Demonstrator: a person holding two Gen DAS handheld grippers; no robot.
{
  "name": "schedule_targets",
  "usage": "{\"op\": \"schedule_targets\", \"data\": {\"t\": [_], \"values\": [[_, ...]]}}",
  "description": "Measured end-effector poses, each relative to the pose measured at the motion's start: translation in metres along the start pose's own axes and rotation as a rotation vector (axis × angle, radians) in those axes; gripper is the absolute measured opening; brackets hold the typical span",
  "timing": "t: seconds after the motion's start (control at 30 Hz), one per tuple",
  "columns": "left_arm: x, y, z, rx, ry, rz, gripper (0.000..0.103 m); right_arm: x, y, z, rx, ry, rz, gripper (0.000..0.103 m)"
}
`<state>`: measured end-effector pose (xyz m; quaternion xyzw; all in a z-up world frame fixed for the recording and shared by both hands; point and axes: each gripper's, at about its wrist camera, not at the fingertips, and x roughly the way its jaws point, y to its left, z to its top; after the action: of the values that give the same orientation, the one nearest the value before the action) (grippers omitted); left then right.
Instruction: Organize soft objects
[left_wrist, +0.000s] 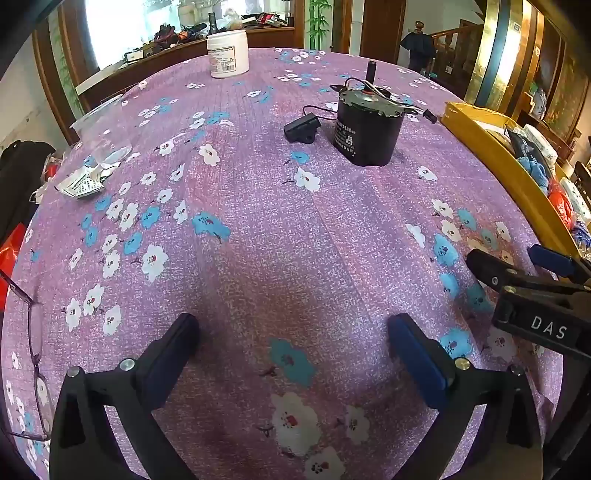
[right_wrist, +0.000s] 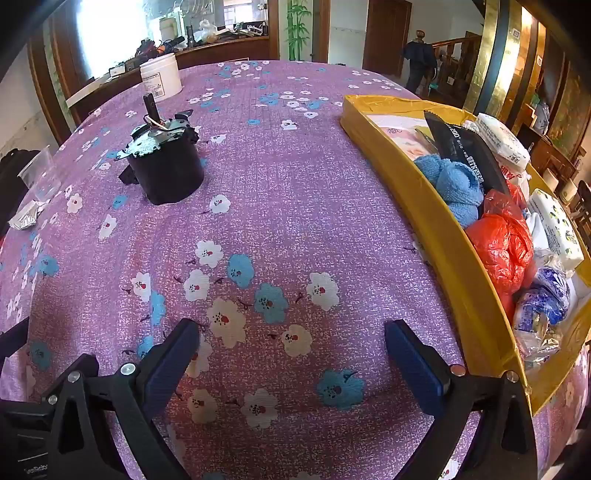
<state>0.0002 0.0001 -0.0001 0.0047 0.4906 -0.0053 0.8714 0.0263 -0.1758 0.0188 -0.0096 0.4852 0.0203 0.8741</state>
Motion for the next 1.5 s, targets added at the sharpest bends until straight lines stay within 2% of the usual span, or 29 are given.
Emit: {"op": "schedule_targets", "data": {"t": [1.5], "values": [[0.0004, -0.0005, 0.0004, -0.007, -0.005, 0.002, 0.103, 0.0003, 0.0027, -0.0028, -0.001, -0.002, -0.001, 0.102]]}}
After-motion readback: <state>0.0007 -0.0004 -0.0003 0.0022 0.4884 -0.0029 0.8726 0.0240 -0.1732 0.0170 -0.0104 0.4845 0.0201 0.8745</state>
